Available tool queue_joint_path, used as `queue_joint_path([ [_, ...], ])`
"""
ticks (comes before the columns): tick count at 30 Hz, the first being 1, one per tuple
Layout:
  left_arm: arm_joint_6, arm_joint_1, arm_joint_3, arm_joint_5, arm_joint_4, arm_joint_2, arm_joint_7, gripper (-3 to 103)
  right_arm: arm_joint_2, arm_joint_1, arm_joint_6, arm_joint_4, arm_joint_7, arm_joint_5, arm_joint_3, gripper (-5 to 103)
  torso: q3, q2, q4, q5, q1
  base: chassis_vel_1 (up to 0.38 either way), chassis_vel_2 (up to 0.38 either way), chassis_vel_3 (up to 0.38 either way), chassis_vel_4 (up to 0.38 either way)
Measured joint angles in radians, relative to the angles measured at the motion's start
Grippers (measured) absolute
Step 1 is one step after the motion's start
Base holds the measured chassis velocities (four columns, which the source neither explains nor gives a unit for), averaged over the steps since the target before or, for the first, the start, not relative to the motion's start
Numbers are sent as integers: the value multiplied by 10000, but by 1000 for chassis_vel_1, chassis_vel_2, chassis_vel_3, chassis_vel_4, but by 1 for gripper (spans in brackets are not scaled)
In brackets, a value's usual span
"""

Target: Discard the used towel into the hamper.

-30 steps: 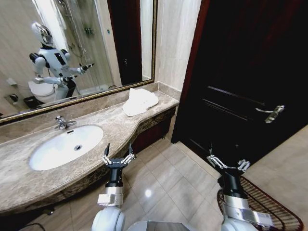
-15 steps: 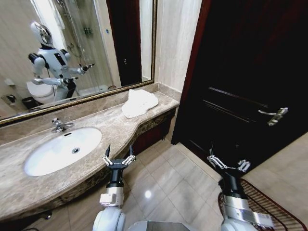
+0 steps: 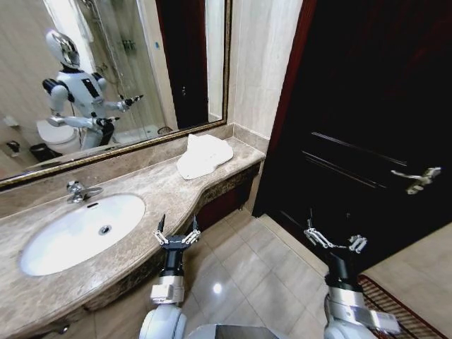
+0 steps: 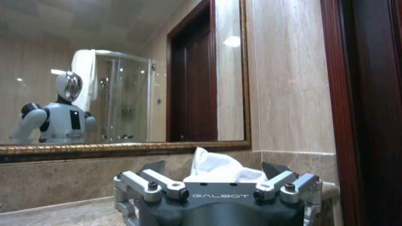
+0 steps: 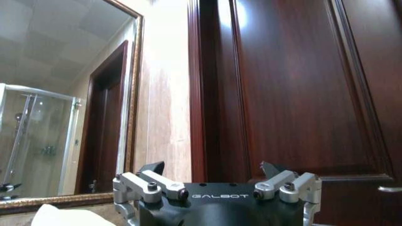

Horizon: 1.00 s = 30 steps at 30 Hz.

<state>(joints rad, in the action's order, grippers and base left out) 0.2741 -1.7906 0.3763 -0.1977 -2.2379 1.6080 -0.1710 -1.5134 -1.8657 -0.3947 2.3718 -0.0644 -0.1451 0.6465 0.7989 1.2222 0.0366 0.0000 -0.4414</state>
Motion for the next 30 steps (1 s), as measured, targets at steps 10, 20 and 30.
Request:
queue_joint_path([
  [10, -18, -56, -84, 79, 90, 0, -140, 100, 1, 20, -20, -41, -8, 1, -13, 100, 0, 0, 0, 3, 1, -135, 131, 147, -134],
  [20, -131, -19, -154, 194, 109, 0, -316, 100, -41, 16, -139, -122, -9, 13, -32, 100, 1, -1, 1, 2, -3, -197, 189, 197, -193],
  [30, -402, 277, -194, 307, 328, 0, -838, 100, -145, 475, -1380, -435, -224, -174, -115, 100, 0, -1, 1, -3, -2, -179, 173, 163, -186],
])
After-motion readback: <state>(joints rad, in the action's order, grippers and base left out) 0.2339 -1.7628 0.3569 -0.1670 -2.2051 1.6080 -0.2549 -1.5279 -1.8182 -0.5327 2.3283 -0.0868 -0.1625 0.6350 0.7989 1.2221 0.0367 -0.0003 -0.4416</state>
